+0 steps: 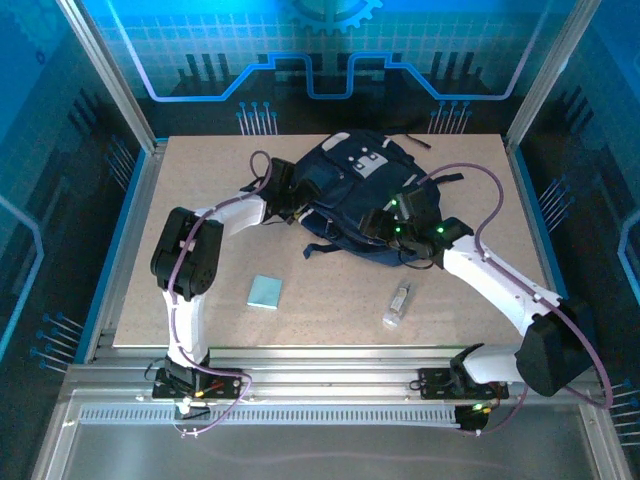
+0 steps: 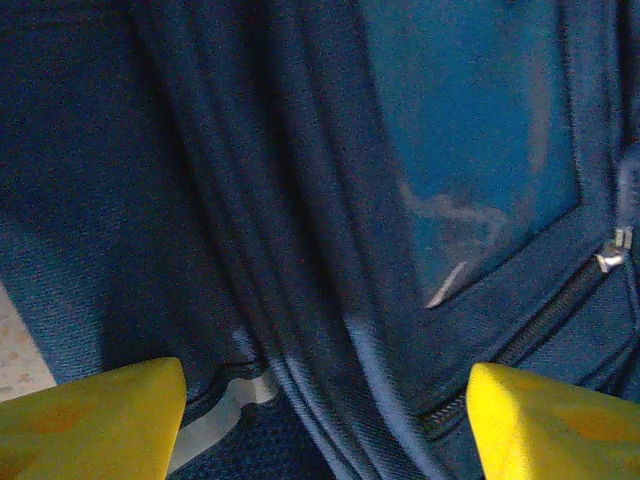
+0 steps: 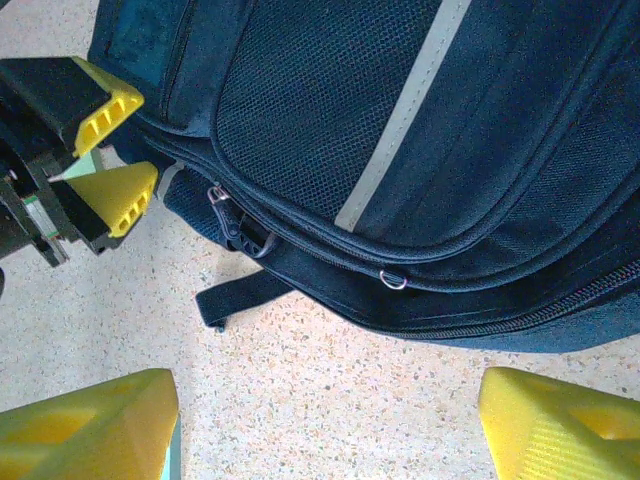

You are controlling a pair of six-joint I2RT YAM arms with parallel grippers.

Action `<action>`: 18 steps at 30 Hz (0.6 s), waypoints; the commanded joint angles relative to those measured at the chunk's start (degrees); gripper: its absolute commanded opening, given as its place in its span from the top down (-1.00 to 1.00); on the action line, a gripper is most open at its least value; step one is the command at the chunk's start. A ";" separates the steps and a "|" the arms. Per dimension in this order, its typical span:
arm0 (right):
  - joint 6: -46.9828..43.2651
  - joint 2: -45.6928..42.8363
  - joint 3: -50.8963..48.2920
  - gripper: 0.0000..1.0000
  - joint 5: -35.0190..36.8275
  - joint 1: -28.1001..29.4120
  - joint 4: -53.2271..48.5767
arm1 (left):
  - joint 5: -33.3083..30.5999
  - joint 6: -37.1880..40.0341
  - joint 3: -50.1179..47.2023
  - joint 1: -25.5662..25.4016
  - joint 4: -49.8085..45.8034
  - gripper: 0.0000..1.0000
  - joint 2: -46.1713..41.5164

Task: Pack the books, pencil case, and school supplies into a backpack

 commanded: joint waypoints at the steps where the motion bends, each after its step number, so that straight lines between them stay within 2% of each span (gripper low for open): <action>1: 1.13 -0.98 -0.93 -0.59 2.35 0.89 1.78 | -2.39 -3.53 -0.75 -0.36 2.77 -0.49 1.66; 4: 0.31 0.01 -0.69 -0.56 1.29 1.43 2.69 | -2.21 -3.92 2.18 -0.08 3.27 -0.38 4.68; 6: -0.68 1.12 -0.28 -0.52 0.01 2.25 3.72 | -1.00 -4.33 4.10 0.00 4.47 -0.18 6.59; 7: -1.04 1.97 0.15 -0.50 -0.17 2.85 3.91 | -0.16 -4.29 5.34 -0.03 4.84 0.04 7.62; 9: -1.67 3.73 0.88 -0.41 -0.05 4.37 4.72 | 1.62 -3.93 7.11 -0.03 5.56 0.63 8.80; 11: -1.85 6.28 2.19 -0.36 0.01 6.07 5.46 | 2.24 -3.68 7.51 -0.24 5.47 1.00 8.72; 18: -2.18 18.45 10.48 -0.17 0.88 9.23 5.54 | -0.31 -5.27 -1.52 -2.13 9.97 1.00 -0.17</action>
